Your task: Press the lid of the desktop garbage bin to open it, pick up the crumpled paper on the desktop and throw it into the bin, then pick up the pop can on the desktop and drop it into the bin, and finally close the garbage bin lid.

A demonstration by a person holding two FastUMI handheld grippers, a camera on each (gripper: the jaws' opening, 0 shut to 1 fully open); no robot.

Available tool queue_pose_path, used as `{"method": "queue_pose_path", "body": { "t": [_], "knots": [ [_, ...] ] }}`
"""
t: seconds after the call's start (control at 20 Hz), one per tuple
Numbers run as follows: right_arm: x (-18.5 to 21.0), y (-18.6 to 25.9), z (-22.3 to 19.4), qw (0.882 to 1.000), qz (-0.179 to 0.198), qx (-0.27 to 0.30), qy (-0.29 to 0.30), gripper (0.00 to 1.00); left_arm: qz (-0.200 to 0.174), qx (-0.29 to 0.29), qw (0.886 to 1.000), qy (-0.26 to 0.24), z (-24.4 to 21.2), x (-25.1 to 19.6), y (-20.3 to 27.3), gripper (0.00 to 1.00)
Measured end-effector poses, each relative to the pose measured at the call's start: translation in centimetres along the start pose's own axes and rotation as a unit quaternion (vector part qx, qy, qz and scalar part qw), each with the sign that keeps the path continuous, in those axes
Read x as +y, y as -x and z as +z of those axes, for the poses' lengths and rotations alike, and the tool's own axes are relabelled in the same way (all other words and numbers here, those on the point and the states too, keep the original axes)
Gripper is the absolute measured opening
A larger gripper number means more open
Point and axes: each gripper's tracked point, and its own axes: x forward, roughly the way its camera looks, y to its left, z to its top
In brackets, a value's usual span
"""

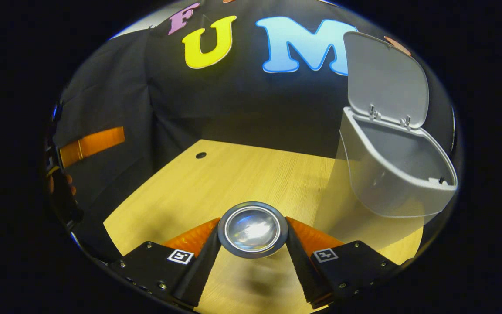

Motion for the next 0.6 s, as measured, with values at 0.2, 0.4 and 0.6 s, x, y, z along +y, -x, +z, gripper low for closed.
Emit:
{"method": "queue_pose_path", "body": {
  "t": [0.2, 0.4, 0.6],
  "knots": [
    [0.9, 1.2, 2.9, 0.999, 0.009, -0.031, -0.012, 0.84, -0.003, 0.001, 1.0, -0.002, 0.0, -0.3, 0.1, 0.9],
    [1.0, 2.7, 7.2, 0.998, 0.011, -0.068, 0.005, 0.84, -0.003, 0.0, 1.0, -0.002, 0.0, -0.5, 0.2, 0.91],
    [1.0, 4.5, 11.5, 0.994, 0.012, -0.111, 0.018, 0.84, -0.003, 0.0, 1.0, 0.002, 0.1, -0.7, 0.4, 0.91]
  ]
}}
